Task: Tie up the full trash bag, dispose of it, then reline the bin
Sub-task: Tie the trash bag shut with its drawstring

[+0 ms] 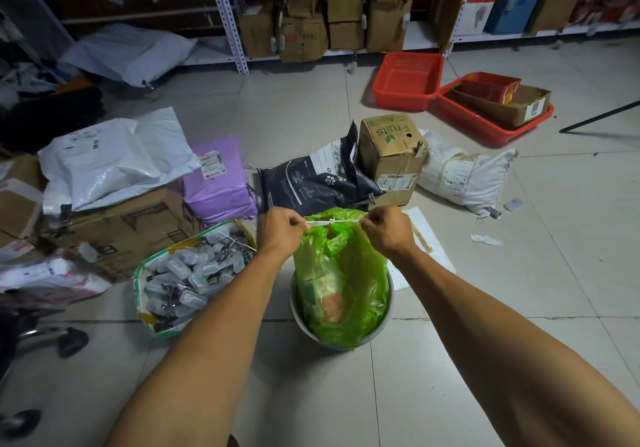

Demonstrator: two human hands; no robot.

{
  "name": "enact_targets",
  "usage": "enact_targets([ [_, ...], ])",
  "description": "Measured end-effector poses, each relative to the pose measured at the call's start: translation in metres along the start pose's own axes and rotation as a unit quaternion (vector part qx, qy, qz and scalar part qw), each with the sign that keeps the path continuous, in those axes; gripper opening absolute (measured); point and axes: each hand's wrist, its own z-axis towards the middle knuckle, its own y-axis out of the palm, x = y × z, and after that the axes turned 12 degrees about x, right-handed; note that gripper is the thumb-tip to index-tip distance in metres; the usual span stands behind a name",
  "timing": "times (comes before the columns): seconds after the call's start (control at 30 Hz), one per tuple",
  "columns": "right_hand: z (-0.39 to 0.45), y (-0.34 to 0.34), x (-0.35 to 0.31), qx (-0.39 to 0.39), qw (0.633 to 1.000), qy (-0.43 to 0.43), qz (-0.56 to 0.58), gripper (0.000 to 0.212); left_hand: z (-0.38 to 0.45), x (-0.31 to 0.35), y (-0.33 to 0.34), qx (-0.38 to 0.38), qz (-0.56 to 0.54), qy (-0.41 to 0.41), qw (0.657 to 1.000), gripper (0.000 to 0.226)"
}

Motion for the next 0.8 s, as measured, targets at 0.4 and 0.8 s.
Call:
enact_targets([
  [0.4,-0.003,0.012,-0.014,-0.019,0.995,-0.095,-0.029,0.048,-0.001,0.002,-0.002,-0.058,-0.092,-0.023,0.994,0.029],
  [0.8,-0.010,0.035,-0.027,-0.095,0.962,-0.226,-0.123,0.026,0.004,-0.010,-0.009,-0.085,-0.083,0.011,0.993,0.026],
])
